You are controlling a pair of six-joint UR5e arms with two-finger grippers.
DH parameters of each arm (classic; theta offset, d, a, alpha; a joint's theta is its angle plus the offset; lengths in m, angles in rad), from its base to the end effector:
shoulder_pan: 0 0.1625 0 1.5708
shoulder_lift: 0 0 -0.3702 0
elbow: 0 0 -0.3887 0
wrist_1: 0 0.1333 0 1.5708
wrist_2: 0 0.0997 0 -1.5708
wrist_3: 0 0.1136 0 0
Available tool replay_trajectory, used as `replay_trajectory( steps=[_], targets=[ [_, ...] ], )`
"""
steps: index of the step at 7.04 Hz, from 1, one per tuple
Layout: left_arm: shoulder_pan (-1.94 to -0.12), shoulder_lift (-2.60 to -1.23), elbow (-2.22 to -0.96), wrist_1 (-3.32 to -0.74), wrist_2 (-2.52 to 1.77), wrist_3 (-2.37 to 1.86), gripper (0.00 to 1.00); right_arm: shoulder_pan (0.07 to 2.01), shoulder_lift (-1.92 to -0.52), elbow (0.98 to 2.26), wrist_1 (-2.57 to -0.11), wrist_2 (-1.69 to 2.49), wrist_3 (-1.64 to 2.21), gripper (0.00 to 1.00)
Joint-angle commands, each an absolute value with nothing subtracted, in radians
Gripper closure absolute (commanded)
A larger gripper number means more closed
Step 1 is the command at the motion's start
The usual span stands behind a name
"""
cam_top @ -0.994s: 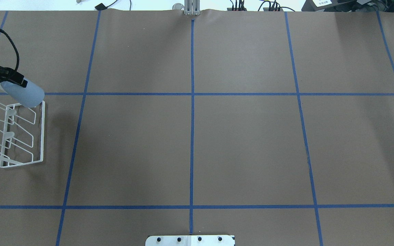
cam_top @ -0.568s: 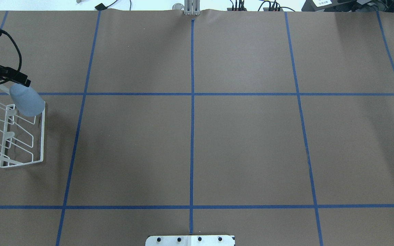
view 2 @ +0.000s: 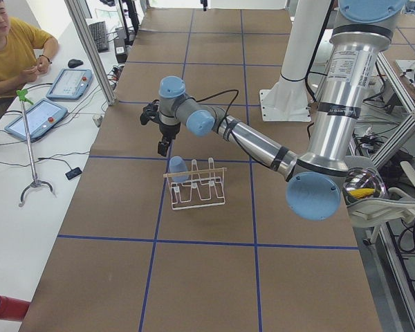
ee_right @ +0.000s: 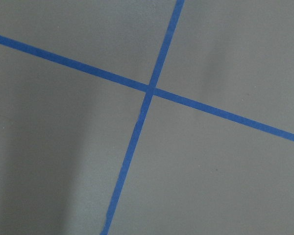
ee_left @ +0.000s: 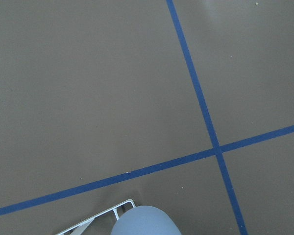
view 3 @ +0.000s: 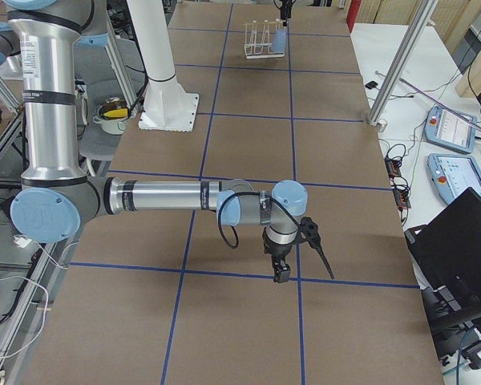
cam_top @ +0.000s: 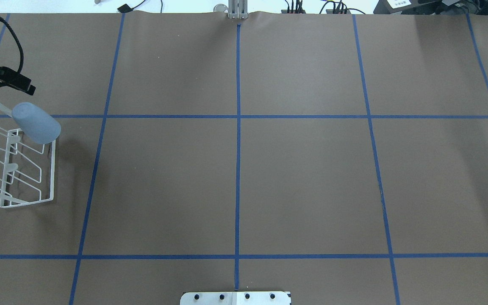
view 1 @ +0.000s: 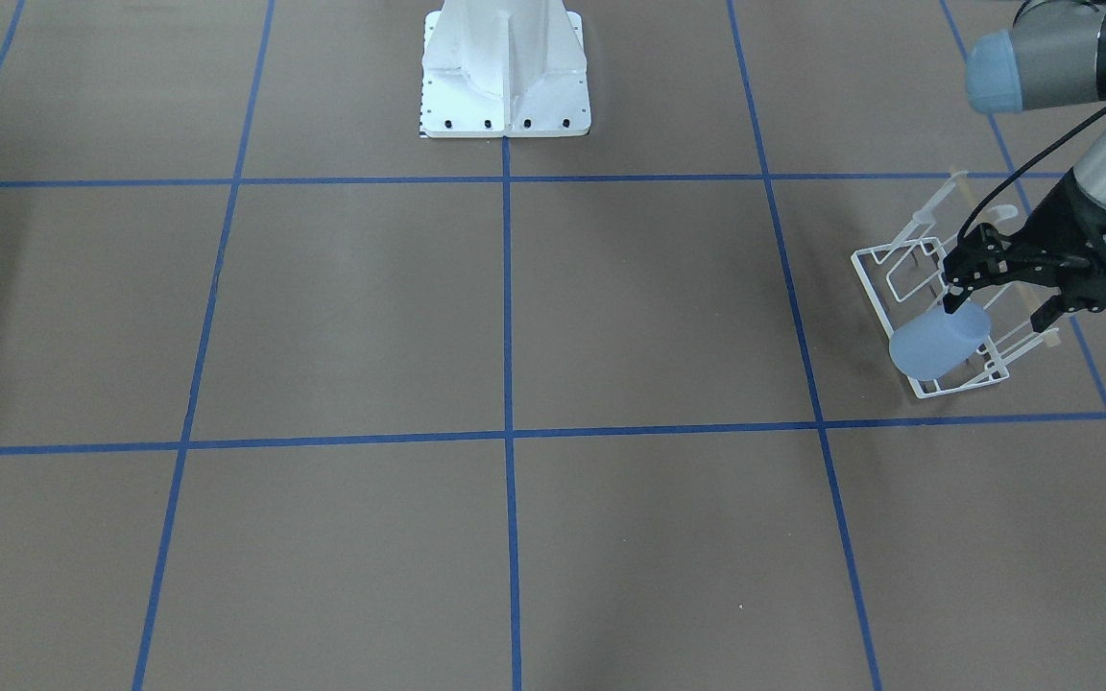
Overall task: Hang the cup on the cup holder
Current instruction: 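Open the left gripper and lift it away from the hung cup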
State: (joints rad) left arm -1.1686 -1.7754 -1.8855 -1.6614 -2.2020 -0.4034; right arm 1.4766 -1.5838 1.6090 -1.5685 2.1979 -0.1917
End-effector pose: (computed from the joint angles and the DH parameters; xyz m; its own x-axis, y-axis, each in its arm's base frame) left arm 0.1531 -0.5292 0.3501 0.6875 0.2806 -0.6697 -0.0554 0.9399 0.3369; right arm 0.0206 -0.4901 0.6121 0.7720 -0.2801 0.5706 0.2456 0.9594 0.1387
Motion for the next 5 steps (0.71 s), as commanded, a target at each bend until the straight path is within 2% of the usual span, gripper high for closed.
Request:
replay_trajectory(
  steps=[1,3,5],
  targets=[
    [-1.293,-1.795,-1.924,-1.467,-2.207,-0.153,0.01,1.477,-1.588,1.598,-1.566,2.201,-0.173,0.00],
    [-1.411,-1.715,-1.853,-1.476,-2.259,0.071,0.01,1.479,-1.589,1.597,-1.566,2.209,-0.173,0.00],
    [-1.535,-1.674,-1.720,-1.480,-2.345,0.249,0.01,1.485,-1.597,1.598,-1.566,2.217,-0.175,0.00]
  ],
)
